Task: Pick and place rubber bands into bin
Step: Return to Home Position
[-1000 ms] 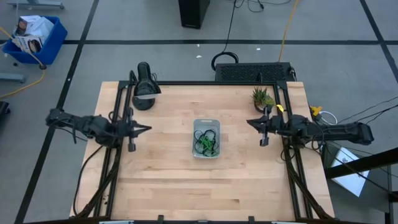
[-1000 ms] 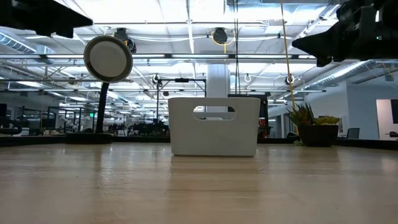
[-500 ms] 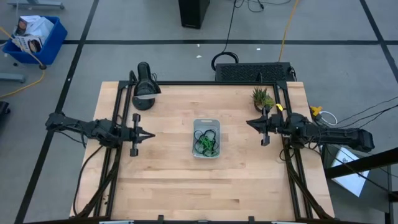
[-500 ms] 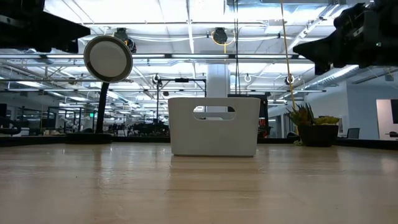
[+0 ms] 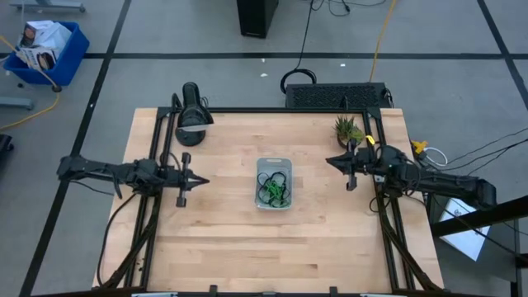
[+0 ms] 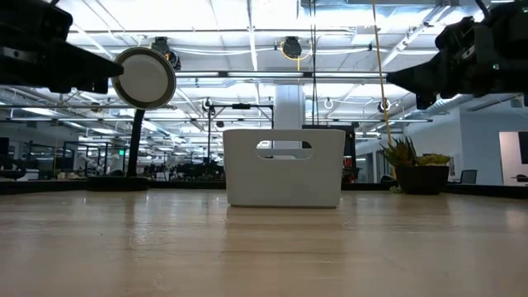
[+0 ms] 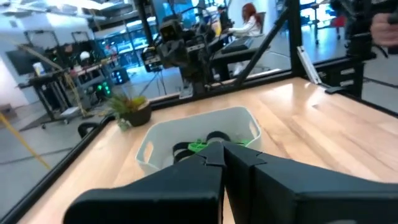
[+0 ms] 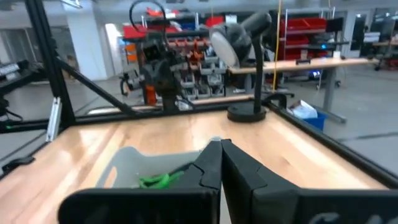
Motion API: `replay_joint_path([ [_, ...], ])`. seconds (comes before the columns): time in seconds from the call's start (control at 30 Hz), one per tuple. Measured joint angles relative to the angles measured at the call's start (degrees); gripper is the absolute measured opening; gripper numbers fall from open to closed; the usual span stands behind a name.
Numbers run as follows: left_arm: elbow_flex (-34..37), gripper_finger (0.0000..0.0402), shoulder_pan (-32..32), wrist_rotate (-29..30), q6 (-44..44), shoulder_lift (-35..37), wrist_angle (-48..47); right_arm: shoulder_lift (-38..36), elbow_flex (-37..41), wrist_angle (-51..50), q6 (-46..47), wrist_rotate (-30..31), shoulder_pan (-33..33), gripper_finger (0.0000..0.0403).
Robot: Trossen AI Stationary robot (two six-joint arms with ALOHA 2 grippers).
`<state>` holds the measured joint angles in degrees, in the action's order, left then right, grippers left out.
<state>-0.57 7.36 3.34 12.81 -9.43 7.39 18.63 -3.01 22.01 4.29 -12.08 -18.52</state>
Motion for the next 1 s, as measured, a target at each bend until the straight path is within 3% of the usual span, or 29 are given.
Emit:
replay_joint_path([
  [0.23,0.01,0.0000,-2.32,-5.34,-0.75,0.13,1.12,-0.02,2.08,1.49,-1.56,-0.03,-0.27,0.0000],
  [0.57,0.01,0.0000,-2.36,-1.49,-0.57,0.10,-0.07,4.47,2.14,3.88,-0.56,1.78,2.61,0.0000],
  [1.0,-0.01,0.0000,-2.36,-1.30,-0.27,0.08,-1.17,8.46,2.14,7.35,-3.45,3.31,4.13,0.0000],
])
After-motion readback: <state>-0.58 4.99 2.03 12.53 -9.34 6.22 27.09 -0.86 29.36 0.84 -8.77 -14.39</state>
